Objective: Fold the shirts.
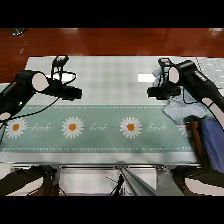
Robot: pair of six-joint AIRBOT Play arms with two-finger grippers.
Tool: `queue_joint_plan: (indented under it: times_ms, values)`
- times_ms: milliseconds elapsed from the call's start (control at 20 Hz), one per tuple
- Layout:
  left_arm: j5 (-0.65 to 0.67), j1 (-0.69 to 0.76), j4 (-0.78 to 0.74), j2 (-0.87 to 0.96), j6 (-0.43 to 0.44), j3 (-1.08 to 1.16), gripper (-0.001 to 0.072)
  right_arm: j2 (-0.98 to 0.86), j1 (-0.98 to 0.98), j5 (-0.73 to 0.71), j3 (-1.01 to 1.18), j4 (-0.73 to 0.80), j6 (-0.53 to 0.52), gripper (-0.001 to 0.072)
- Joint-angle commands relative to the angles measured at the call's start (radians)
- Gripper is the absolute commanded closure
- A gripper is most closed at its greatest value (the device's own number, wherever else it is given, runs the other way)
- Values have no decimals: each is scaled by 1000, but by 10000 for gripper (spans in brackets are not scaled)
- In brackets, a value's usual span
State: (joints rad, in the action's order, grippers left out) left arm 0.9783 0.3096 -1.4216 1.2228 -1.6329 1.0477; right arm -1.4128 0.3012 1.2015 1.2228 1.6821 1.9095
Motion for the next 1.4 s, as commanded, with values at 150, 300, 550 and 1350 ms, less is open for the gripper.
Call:
queue_joint_plan:
  times_ms: [150, 300, 550, 1350]
  values:
    - [0, 0, 0, 1, 0, 0, 683, 0, 1, 0, 0, 0, 0, 688]
    - [0, 0, 0, 1, 0, 0, 683, 0, 1, 0, 0, 0, 0, 689]
    - [0, 0, 0, 1, 0, 0, 683, 0, 1, 0, 0, 0, 0, 689]
    - [-410, -32, -150, 18, 0, 0, 2, -1, -128, -460, 4, 588, 222, 87]
